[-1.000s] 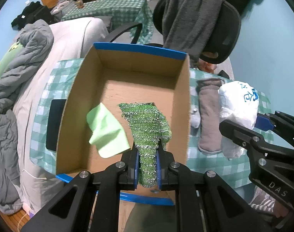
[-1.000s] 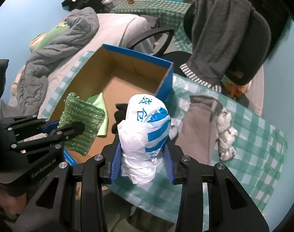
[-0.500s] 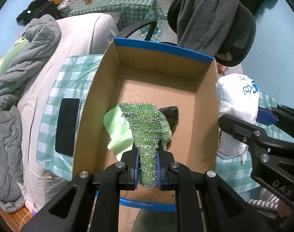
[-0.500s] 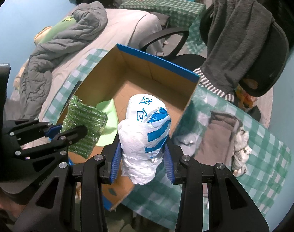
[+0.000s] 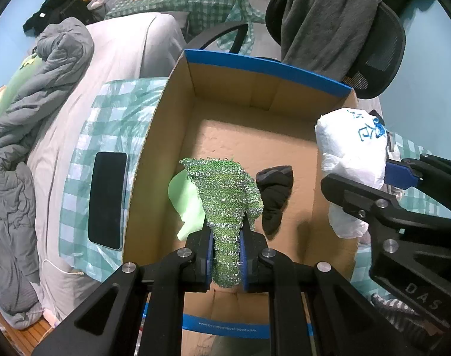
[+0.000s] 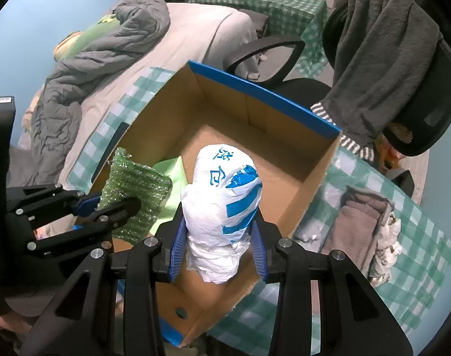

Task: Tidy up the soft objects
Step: 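Carry the scrubber pad with the left tool while the right carries the bag over the box, then open both grippers to drop the scrubber pad and plastic bag into the box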

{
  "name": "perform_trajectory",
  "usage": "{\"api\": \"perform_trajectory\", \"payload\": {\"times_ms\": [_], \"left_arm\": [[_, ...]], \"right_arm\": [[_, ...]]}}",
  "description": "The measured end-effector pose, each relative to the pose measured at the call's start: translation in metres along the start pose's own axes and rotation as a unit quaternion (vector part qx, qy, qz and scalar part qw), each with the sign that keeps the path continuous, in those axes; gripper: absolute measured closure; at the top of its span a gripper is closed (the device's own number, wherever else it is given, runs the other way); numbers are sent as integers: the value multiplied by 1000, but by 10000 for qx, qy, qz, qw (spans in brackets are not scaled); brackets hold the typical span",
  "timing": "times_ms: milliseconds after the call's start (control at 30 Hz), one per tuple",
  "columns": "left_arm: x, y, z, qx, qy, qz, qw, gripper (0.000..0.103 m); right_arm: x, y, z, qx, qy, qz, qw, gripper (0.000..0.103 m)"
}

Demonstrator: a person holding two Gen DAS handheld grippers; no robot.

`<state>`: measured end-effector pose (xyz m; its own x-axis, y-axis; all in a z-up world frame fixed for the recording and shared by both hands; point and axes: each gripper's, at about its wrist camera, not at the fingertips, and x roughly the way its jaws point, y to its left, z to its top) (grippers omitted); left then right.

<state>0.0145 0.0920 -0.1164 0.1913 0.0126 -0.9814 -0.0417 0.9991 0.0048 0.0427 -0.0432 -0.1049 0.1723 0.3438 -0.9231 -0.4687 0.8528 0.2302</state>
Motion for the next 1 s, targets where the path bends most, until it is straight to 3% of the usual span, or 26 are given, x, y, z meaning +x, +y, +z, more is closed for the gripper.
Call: {"api": "perform_trajectory", "payload": {"times_ms": [300,467,533,767,1000], "left_arm": [[9,2,3,-43,155,76,9998,84],[8,5,2,-69,112,151,9998,62],[7,6,1,-75,95,166,9998,60],[5,5,-2,-97,123,226,9996,56],[-1,-1,-6,-75,107,171,9998,55]], "right_arm": [[11,2,3,-8,124,19,9999,62],[11,3,4,-14,113,-12,9999,61],[11,2,4,-16,103,-38,9999,59],[6,-5,1,100,52,10,9999,43],[-5,-13,-6,191,-28,-40,9998,41]]}}
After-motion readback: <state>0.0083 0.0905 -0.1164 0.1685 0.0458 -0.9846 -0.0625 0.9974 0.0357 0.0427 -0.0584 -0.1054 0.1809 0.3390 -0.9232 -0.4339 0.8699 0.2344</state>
